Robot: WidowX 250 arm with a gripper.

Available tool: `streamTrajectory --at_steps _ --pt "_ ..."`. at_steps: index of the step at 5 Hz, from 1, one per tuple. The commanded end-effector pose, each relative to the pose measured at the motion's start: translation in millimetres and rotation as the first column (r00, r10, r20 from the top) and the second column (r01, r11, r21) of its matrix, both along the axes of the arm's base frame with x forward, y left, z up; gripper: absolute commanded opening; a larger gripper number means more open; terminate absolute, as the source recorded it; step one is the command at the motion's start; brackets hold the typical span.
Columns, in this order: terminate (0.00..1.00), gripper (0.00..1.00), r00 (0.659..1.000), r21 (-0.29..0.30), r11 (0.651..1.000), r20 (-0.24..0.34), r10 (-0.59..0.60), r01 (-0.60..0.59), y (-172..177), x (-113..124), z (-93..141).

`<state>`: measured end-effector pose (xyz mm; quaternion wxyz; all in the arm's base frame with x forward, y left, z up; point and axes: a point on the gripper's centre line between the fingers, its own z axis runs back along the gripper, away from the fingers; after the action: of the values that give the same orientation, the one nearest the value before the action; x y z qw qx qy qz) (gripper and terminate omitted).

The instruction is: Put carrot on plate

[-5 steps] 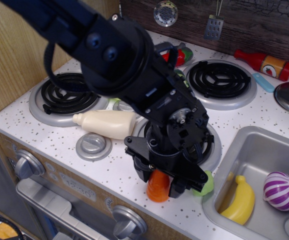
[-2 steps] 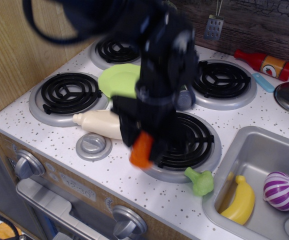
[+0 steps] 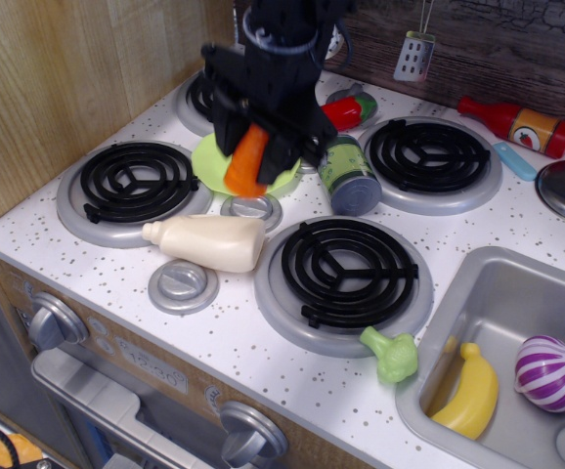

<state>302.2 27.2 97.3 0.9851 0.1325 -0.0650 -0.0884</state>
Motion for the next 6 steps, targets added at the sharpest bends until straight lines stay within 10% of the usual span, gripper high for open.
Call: streamTrajectory --at_steps 1,3,4,6 --pt "0.00 0.00 0.984 0.064 0.988 0.098 -0.149 0.143 28 49 -2" --pt "0.00 0.00 0.946 0.102 0.958 0.159 -0.282 0.268 51 86 -28" --pt "0.00 1.00 0.926 0.121 0.937 0.156 -0.344 0.328 59 94 -35" --pt "0.00 1.00 0.919 0.086 0.933 0.159 -0.359 0.350 61 93 -37"
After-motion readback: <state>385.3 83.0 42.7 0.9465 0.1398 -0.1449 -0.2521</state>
